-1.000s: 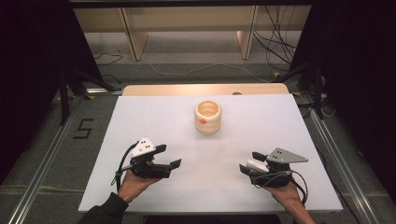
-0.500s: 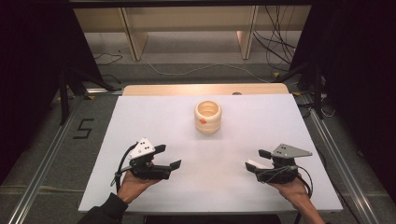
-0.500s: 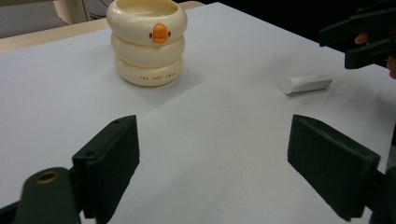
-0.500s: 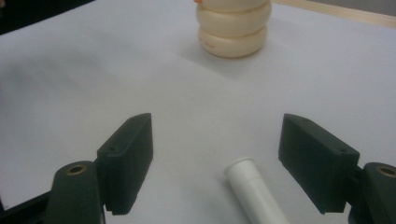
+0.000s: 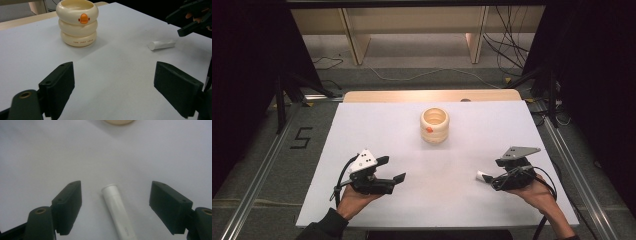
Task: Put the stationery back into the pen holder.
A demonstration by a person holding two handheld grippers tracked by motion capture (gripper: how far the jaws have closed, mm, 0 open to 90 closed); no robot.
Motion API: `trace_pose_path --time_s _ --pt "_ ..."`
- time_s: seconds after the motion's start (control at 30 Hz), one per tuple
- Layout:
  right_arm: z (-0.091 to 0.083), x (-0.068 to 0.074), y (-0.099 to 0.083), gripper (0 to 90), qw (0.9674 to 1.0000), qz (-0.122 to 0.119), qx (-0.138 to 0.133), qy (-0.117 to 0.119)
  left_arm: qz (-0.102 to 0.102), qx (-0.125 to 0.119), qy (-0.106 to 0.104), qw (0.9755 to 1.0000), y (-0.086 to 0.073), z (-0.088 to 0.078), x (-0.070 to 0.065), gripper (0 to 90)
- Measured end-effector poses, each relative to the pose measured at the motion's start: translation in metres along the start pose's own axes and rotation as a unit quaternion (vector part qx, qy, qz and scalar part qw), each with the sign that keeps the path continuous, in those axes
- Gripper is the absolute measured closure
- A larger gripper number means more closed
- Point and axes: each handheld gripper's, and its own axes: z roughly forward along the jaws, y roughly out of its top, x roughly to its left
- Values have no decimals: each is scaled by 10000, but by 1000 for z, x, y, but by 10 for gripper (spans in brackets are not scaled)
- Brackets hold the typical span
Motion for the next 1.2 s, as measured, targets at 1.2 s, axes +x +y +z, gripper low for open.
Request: trace_pose_path --time_s 1.2 --pt "49 -5 12 545 9762 -687 2055 -3 162 28 -16 9999 0 -1 -1 169"
